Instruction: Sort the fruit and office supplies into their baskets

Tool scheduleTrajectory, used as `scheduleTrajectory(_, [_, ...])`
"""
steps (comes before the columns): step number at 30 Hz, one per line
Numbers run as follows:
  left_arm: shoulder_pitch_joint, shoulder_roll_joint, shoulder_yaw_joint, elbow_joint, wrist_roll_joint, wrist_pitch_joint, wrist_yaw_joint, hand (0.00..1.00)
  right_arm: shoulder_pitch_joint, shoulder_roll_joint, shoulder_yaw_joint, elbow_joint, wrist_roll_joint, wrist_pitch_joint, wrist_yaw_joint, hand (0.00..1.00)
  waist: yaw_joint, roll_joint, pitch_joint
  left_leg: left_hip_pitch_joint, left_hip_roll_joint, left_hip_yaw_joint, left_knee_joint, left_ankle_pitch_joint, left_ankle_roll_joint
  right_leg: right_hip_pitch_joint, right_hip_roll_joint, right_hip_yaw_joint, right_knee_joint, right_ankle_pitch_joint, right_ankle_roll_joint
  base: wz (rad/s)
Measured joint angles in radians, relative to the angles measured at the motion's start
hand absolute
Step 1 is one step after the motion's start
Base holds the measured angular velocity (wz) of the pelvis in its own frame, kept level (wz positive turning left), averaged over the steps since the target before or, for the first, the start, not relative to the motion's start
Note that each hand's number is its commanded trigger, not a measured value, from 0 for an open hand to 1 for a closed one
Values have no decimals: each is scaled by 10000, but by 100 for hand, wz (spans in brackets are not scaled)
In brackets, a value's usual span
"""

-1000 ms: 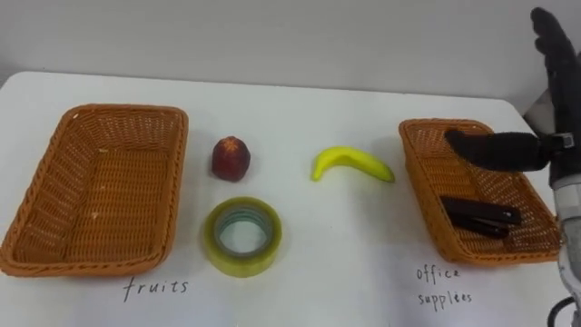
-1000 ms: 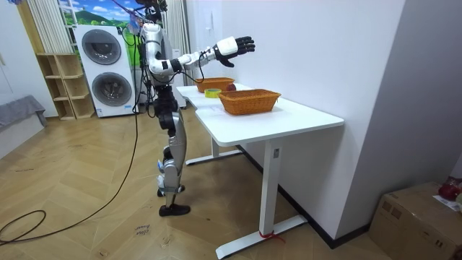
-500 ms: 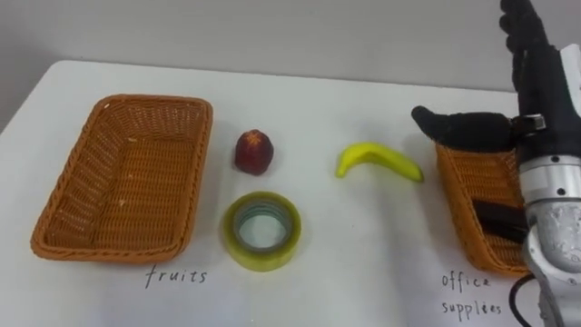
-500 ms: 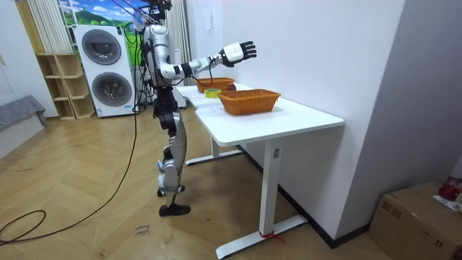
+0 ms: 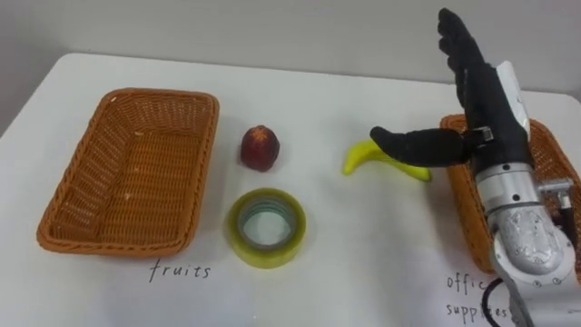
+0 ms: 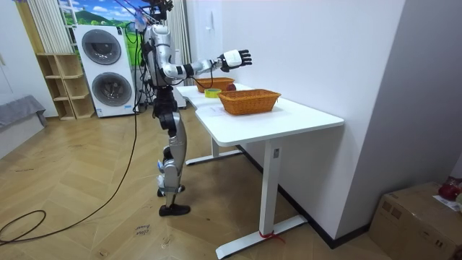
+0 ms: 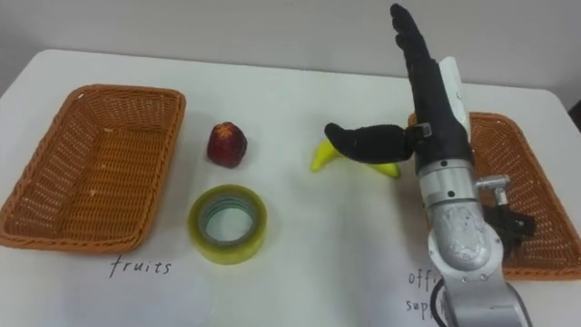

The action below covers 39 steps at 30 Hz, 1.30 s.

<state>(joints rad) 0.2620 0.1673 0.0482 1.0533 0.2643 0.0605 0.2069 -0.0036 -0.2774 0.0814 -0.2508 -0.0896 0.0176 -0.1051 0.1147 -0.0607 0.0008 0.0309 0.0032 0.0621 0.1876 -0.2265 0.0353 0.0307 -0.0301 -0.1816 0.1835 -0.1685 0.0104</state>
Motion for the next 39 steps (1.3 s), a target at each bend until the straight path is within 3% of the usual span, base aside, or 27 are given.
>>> scheduleTrajectory(4, [-9,8,-107,3,10,0,-47,0,-268,12,346,92,10,0,111,0,122,-25,-16,21,-1,46,-1,0,0,25,0,-2,-11,0,0,0])
scheduleTrajectory(9, [-63,6,-128,3,5,0,-54,0,-334,21,592,144,33,-1,245,0,219,-8,47,167,-5,69,-2,0,0,202,-5,5,-104,0,0,0])
scheduleTrajectory(20, [-87,-34,-173,-121,10,163,-246,0,-345,213,991,854,24,62,886,0,297,27,79,165,-6,37,-25,-1,-1,247,-3,-68,-135,5,-7,0])
scheduleTrajectory(26, [-211,-124,-210,-179,9,229,-403,0,-345,226,1439,888,42,64,1120,0,314,198,151,156,-8,19,-60,0,-2,232,-7,-130,-147,5,-6,0])
scheduleTrajectory(35, [-359,-206,-419,-181,0,222,-411,0,-514,392,1844,1680,-130,71,1129,0,342,212,106,102,-10,-115,-55,0,-1,198,-7,-223,-165,5,-6,1])
scheduleTrajectory(39, [-305,-203,-490,-93,15,231,-402,0,-540,473,2001,1741,-703,71,1068,0,354,155,39,91,-12,-204,-1,2,-4,212,-8,-330,-170,5,-6,7])
